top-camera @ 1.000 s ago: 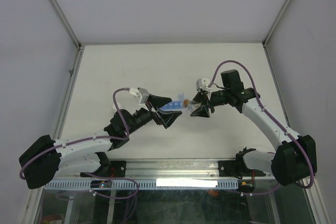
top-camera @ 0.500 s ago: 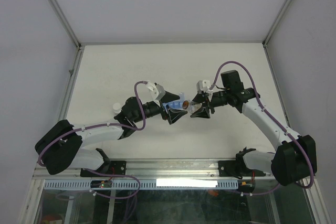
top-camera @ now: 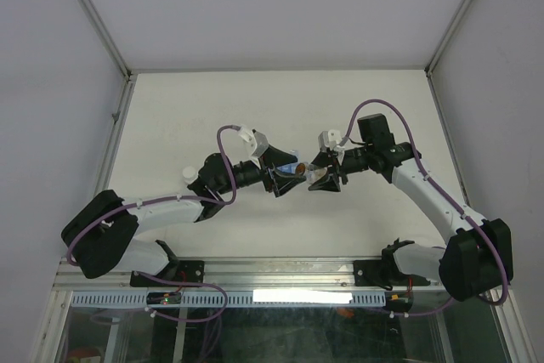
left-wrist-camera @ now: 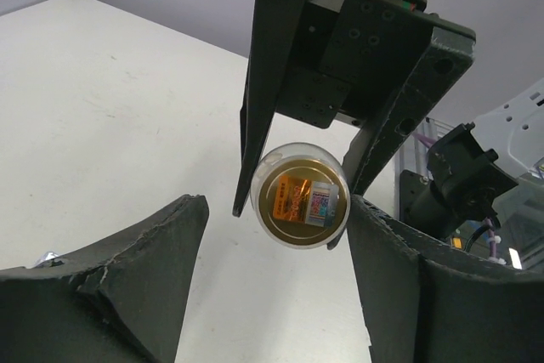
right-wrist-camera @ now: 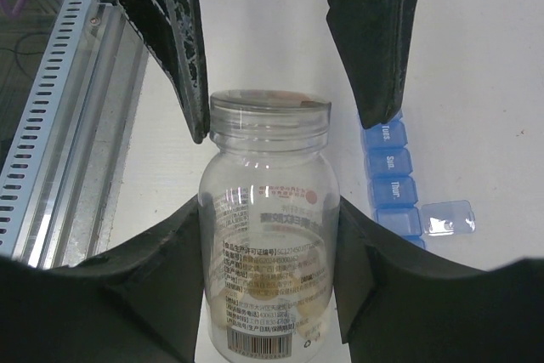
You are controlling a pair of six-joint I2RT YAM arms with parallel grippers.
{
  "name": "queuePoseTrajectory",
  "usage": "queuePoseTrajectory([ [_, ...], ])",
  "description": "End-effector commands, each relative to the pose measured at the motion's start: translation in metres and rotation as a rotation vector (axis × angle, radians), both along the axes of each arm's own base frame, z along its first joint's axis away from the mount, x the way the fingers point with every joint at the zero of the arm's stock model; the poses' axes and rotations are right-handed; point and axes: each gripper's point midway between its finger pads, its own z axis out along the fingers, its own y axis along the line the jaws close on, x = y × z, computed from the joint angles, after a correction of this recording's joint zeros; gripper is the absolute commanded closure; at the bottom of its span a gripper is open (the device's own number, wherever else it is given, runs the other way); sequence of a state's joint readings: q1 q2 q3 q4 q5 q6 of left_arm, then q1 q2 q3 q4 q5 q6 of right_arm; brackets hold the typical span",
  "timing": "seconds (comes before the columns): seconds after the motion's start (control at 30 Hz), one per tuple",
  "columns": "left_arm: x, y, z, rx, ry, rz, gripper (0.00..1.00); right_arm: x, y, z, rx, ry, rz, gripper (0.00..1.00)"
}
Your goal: Sort the pills into containers
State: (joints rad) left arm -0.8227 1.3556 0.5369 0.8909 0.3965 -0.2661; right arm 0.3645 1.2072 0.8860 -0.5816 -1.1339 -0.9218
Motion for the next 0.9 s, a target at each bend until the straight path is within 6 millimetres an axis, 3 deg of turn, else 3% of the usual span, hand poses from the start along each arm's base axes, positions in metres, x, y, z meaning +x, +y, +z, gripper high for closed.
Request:
queuePoseTrajectory([
  [0.0, 0.007, -0.004, 0.036, -0.081, -0.053, 0.002, 0.33, 0.000, 0.004, 0.014, 0.044, -0.043, 0.029, 1.00],
  [0.3, 0.007, -0.010, 0.033, -0.069, -0.029, -0.025, 0.52, 0.000, 0.004, 0.013, 0.040, -0.040, 0.028, 1.00],
  [0.47, 0.004, -0.011, 0.036, -0.080, -0.001, -0.045, 0.87, 0.001, 0.004, 0.013, 0.037, -0.041, 0.024, 1.00],
  [0.57, 0.011, -0.009, 0.040, -0.121, 0.086, 0.004, 0.99, 0.005, 0.003, 0.012, 0.026, -0.039, 0.007, 1.00],
  [0.87, 0.037, 0.000, 0.045, -0.288, 0.462, 0.190, 1.00, 0.035, 0.001, 0.001, -0.036, 0.019, -0.137, 1.00],
])
